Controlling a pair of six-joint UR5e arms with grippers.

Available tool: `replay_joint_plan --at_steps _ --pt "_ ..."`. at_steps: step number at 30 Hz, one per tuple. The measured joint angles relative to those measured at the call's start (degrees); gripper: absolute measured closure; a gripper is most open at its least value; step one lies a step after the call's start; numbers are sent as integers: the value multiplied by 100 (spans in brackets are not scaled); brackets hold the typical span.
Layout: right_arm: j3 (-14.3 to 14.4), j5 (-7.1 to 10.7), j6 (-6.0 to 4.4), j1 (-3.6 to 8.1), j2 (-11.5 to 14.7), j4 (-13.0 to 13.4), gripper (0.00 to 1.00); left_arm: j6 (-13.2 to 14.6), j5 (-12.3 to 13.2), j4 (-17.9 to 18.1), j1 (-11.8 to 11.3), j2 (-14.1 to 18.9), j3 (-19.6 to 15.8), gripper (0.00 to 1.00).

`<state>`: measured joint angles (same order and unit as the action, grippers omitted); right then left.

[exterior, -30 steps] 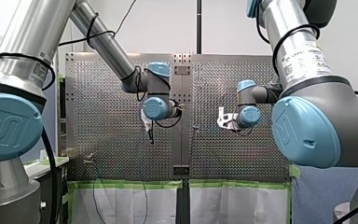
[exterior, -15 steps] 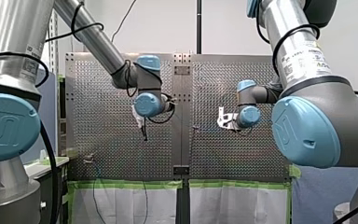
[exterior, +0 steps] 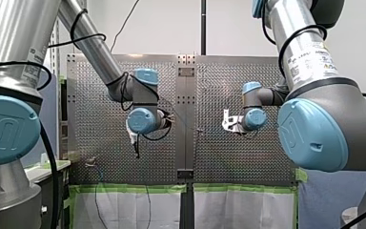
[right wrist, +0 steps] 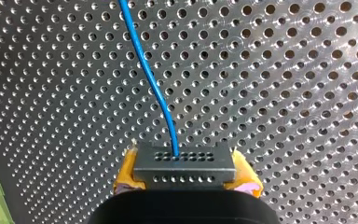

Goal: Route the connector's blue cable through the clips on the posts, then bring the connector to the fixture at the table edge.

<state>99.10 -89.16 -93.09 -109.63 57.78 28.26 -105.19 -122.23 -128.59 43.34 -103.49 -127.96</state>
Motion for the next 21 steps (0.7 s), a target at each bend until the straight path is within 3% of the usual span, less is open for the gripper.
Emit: replay_joint_plan --at_steps 7,17,21 --pt "-29 -9 50 54 37 14 100 21 49 130 1 -143 -360 2" --pt "-34 7 -31 410 392 161 100 20 179 139 -1 -148 -796 2" --pt "-31 108 -15 574 556 238 100 23 182 147 -19 -149 -966 2"
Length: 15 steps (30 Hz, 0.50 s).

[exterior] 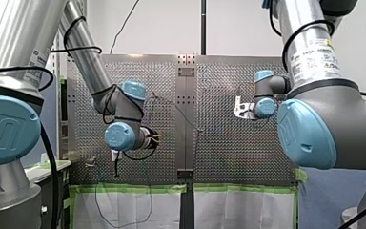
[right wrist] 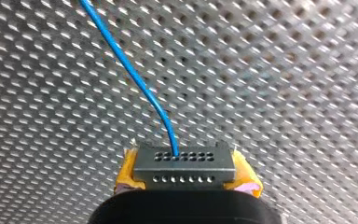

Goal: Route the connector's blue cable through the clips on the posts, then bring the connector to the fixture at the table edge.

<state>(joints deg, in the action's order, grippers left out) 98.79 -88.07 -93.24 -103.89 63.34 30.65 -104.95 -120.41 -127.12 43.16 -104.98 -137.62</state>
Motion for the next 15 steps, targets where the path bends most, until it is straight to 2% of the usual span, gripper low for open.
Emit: replay_joint_plan --at_steps 4,7,10,15 --pt "1 106 54 183 182 34 100 7 -24 10 -9 -1 -158 2" --pt "0 133 34 299 299 87 100 20 -48 59 -10 0 -297 2" --pt "-2 187 -51 420 420 187 100 31 -62 93 -12 0 -423 2" --pt "-3 357 -272 654 654 414 100 27 -172 169 10 1 -500 2"
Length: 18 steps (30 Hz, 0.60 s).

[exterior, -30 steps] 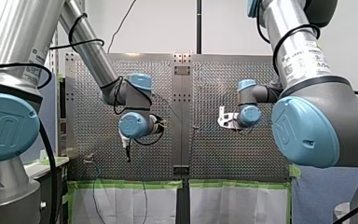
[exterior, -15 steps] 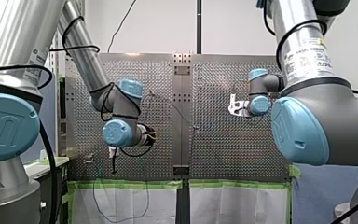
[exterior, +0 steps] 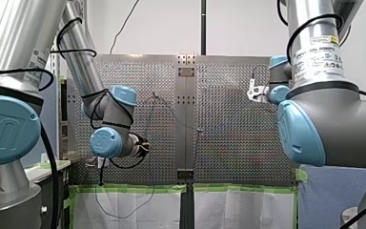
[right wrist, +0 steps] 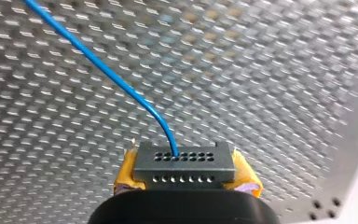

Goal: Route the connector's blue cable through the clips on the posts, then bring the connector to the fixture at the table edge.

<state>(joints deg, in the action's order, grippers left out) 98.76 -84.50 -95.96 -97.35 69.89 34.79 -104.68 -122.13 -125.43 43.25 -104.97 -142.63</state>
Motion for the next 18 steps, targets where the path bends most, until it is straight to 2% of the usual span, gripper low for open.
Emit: replay_joint_plan --at_steps 4,8,12,14,18 --pt "-4 146 -139 177 120 160 100 -10 -147 135 0 0 6 2" --pt "-5 207 -168 374 136 117 100 -21 -275 282 -16 1 47 2" --pt "-2 253 -77 549 131 -32 100 -25 -324 392 -23 2 114 2" --pt "-3 307 -4 654 132 -135 100 -24 -328 377 -24 1 147 2" --pt "-20 430 71 843 128 -321 100 -9 -332 285 -25 1 227 2"
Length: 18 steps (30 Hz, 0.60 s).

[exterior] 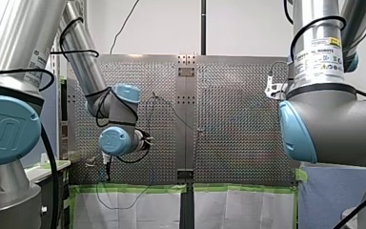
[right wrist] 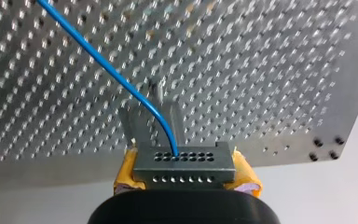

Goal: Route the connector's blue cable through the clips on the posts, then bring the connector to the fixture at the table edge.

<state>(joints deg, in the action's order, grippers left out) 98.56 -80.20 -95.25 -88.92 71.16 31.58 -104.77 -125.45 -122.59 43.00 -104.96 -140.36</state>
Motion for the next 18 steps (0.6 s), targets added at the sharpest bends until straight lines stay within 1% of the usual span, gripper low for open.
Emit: replay_joint_plan --at_steps 2,7,10,11,14,16,18 --pt "-18 56 43 85 -6 -84 100 5 -1 -47 0 0 25 2" --pt "-81 212 112 291 -65 -289 100 9 -16 -144 -4 0 61 2" --pt "-175 306 200 417 -161 -417 100 10 -50 -178 -7 -1 68 2" --pt "-219 335 246 462 -208 -468 100 10 -58 -186 -8 0 69 2" --pt "-290 425 372 520 -339 -549 100 10 -74 -209 -8 0 69 2" --pt "-318 492 412 531 -383 -548 100 10 -95 -217 -10 -1 70 2" --pt "-348 589 418 536 -407 -531 100 10 -115 -221 -17 -1 73 2"
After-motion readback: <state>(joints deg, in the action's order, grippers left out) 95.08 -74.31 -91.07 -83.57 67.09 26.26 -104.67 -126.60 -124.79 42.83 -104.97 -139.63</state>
